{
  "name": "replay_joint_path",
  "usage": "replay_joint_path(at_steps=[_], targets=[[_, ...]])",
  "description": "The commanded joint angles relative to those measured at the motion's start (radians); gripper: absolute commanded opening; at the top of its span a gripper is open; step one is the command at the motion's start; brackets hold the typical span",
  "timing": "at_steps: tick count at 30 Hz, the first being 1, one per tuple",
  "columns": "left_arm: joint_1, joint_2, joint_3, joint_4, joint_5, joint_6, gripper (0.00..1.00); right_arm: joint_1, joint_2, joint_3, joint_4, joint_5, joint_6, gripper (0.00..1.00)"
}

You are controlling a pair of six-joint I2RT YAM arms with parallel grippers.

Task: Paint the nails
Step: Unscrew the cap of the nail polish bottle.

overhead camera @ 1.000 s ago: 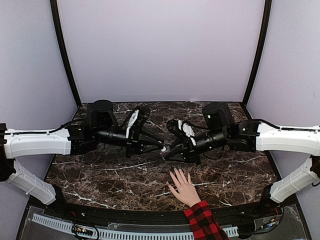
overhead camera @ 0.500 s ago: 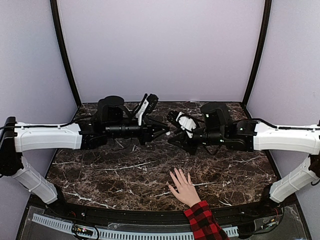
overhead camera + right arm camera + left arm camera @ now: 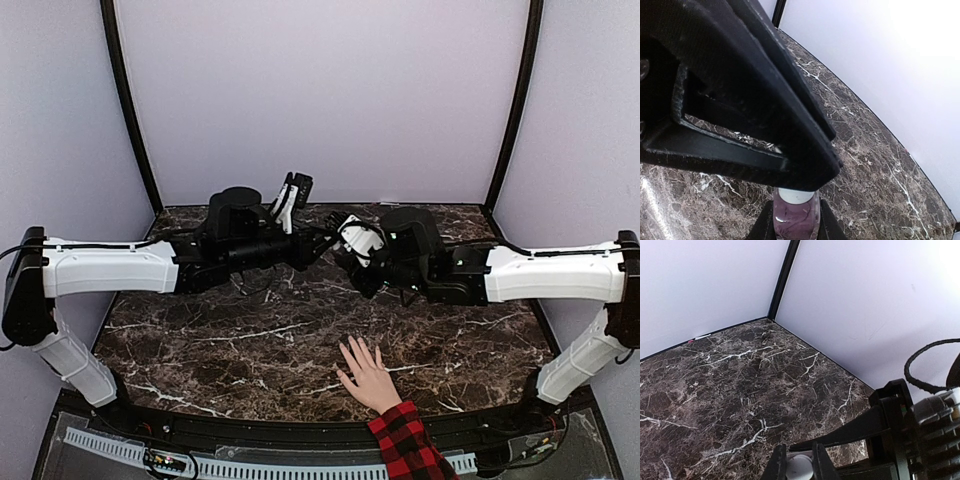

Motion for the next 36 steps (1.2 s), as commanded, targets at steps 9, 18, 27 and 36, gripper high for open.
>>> replay_joint_path(at_steps=[9,18,27,36], targets=[[-0.007,-0.008,0.022,-0.090,-0.077,-0.001,0.07,0.024,0.006,0.057,0.137,0.009,0.015,0.02],[0.103,-0.199,-0.131,0.016,0.173,0.075,0.48,-0.038,-0.056,-0.004,0.140,-0.236,0.053,0.02],[0.137,-0.305,-0.180,0.049,0.520,0.226,0.65,-0.086,-0.098,-0.045,0.153,-0.544,0.080,0.02],[0.138,-0.340,-0.277,0.252,0.722,0.231,0.62,-0.091,-0.122,-0.028,0.165,-0.881,0.071,0.02]])
